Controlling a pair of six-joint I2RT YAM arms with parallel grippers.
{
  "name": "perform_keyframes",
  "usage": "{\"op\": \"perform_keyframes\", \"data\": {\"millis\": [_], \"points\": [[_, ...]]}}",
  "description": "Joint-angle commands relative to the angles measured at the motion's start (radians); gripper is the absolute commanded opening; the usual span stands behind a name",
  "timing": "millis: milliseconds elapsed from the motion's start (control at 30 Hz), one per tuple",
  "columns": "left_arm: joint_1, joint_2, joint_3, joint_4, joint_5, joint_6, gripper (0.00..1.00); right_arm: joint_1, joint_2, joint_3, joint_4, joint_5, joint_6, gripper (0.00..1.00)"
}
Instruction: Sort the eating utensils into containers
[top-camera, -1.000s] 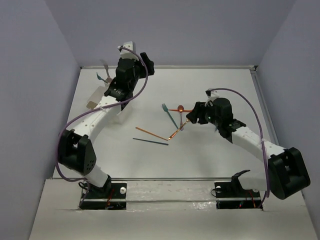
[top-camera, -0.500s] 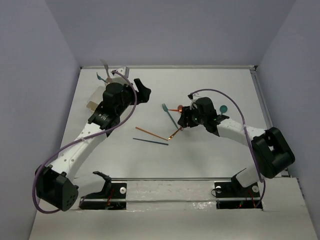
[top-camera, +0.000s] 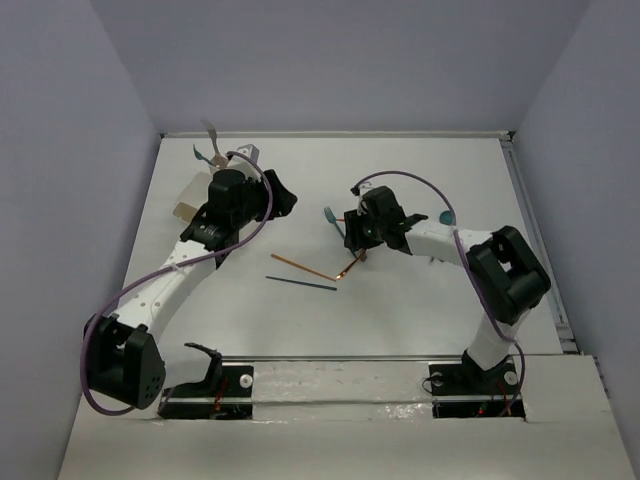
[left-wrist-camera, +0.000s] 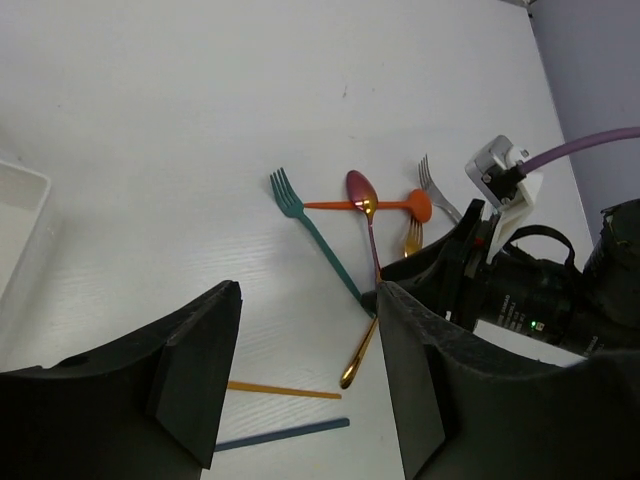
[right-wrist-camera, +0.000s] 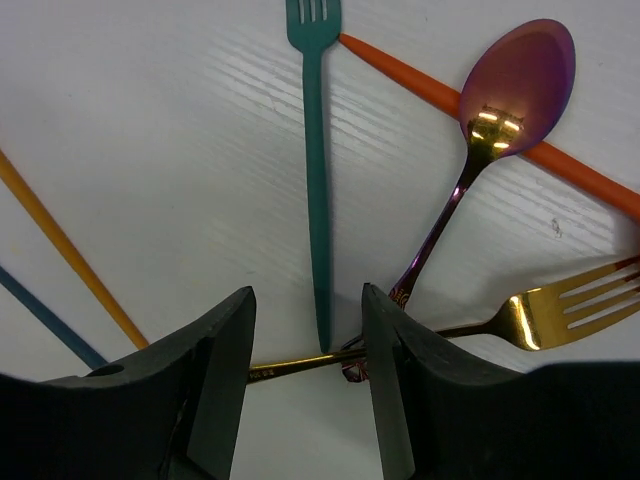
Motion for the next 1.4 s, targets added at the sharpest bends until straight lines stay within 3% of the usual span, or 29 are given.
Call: {"op": "perform_keyframes", "data": {"millis": [0, 133, 400, 500, 533, 567, 633, 933, 1067, 1367], "points": [[0.014, -0.007, -0.012, 0.044, 0.073, -0.029, 0.56, 0.033, 0.051, 0.074, -0.07, 0.07, -0.044, 0.51], [0.014, -0.028, -0.026, 0.057, 0.07, -0.032, 0.56, 0.051, 0.098, 0.117, -0.099, 0.094, -0.052, 0.49], [0.023, -0.062, -0.038, 0.057, 0.032, -0.032, 0.55, 0.085, 0.216, 0.209, -0.134, 0.149, -0.058, 0.35], [0.024, -0.09, -0.043, 0.054, 0.0, -0.031, 0.55, 0.094, 0.246, 0.228, -0.127, 0.16, -0.058, 0.18], [0.024, -0.1, -0.049, 0.057, -0.011, -0.032, 0.55, 0.095, 0.255, 0.237, -0.121, 0.168, -0.057, 0.06], [0.024, -0.102, -0.05, 0.058, -0.014, -0.034, 0.53, 0.095, 0.253, 0.242, -0.117, 0.172, -0.055, 0.0], [0.024, -0.106, -0.057, 0.063, -0.017, -0.037, 0.48, 0.095, 0.24, 0.243, -0.088, 0.171, -0.046, 0.0], [0.033, -0.039, -0.07, 0.1, 0.085, -0.08, 0.44, 0.104, -0.047, 0.137, 0.14, -0.03, 0.034, 0.0], [0.033, 0.001, -0.081, 0.127, 0.142, -0.105, 0.45, 0.162, -0.101, 0.107, 0.177, -0.053, 0.069, 0.0], [0.033, 0.002, -0.096, 0.147, 0.122, -0.115, 0.46, 0.229, -0.112, 0.102, 0.234, -0.032, 0.092, 0.0]]}}
